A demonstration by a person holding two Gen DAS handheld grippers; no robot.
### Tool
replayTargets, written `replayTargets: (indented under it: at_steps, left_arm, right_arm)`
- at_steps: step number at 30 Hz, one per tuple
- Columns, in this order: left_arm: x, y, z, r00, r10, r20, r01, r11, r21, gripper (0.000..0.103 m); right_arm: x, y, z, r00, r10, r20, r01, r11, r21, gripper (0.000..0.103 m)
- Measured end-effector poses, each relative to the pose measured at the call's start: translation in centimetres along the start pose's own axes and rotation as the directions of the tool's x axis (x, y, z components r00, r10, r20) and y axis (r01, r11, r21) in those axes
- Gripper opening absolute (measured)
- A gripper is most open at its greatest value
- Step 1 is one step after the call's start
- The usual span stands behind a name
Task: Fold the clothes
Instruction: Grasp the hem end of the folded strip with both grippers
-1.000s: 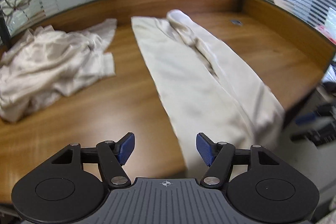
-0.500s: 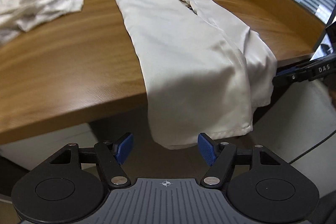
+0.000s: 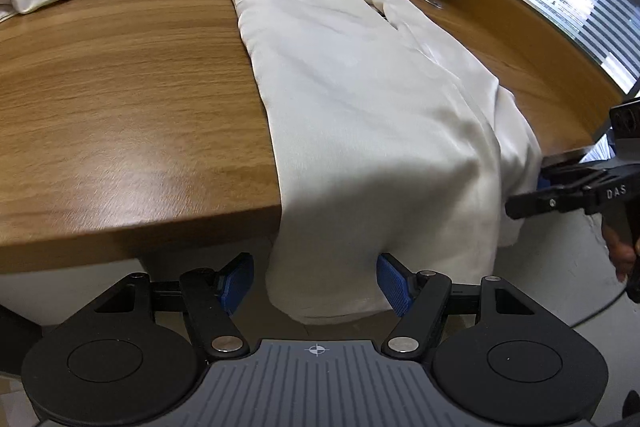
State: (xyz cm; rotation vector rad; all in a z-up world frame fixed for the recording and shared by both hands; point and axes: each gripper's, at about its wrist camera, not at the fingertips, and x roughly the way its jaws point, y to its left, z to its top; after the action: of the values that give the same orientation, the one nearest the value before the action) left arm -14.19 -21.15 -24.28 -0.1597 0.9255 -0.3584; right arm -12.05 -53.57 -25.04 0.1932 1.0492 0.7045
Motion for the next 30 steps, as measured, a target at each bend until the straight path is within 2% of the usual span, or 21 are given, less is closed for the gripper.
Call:
replayTargets:
  at_steps: [2, 3, 4, 6, 7, 9, 15, 21, 24, 27, 30]
  left_arm:
    - [0.1, 0.2, 0.3, 1.0, -0.021, -0.006, 0.021, 0.999, -0.026, 0.06]
    - [0.1, 0.4, 0.4, 0.999, -0.036, -0.011, 0.035, 0.998, -0.044, 0.042]
    - [0.1, 0.5, 0.5, 0.998, -0.054, -0.019, 0.053, 0.997, -0.062, 0.029]
    - [-0.4, 0.4, 0.7, 0.995, -0.097, -0.029, 0.095, 0.992, -0.078, 0.014]
    - [-0.8, 0.2, 0.9, 0.993, -0.112, -0.028, 0.109, 0.991, -0.074, 0.011]
    - [-1.9, -0.3, 1.3, 0.992, -0.126, -0.023, 0.124, 0.99, -0.065, 0.008]
    - [-4.6, -2.0, 3.5, 0.988, -0.155, 0.005, 0.155, 0.987, -0.03, 0.007]
    - [-6.1, -2.8, 7.8, 0.981, -0.184, 0.056, 0.187, 0.981, -0.046, 0.007]
    - [-6.5, -2.5, 10.6, 0.978, -0.181, 0.105, 0.189, 0.979, -0.071, 0.006]
    - [-6.2, -1.6, 13.7, 0.975, -0.164, 0.152, 0.18, 0.978, -0.101, 0.006]
    - [-5.0, -0.2, 16.5, 0.976, -0.152, 0.153, 0.17, 0.978, -0.117, 0.006]
  right_arm:
    - [0.1, 0.2, 0.1, 1.0, 0.027, 0.003, -0.027, 1.0, -0.007, 0.071]
    - [0.1, 0.3, 0.2, 0.999, 0.043, 0.006, -0.043, 0.999, -0.01, 0.063]
    - [0.1, 0.4, 0.3, 0.998, 0.061, 0.006, -0.061, 0.998, -0.011, 0.058]
    - [-0.1, 0.5, 0.6, 0.995, 0.095, 0.0, -0.095, 0.995, -0.014, 0.037]
    - [-0.3, 0.6, 0.7, 0.994, 0.111, -0.002, -0.111, 0.994, -0.011, 0.031]
    - [-1.0, 0.5, 0.9, 0.989, 0.149, -0.004, -0.149, 0.989, 0.007, 0.016]
    - [-4.2, 0.9, 2.1, 0.975, 0.219, 0.024, -0.22, 0.974, 0.046, 0.003]
    - [-7.6, 0.7, 5.0, 0.95, 0.283, 0.132, -0.296, 0.95, 0.098, 0.003]
    - [-8.6, 0.9, 7.2, 0.939, 0.296, 0.176, -0.314, 0.946, 0.082, 0.003]
    - [-8.5, 1.1, 10.0, 0.934, 0.287, 0.213, -0.306, 0.95, 0.063, 0.003]
    - [-7.9, 0.6, 12.8, 0.932, 0.265, 0.248, -0.289, 0.955, 0.067, 0.003]
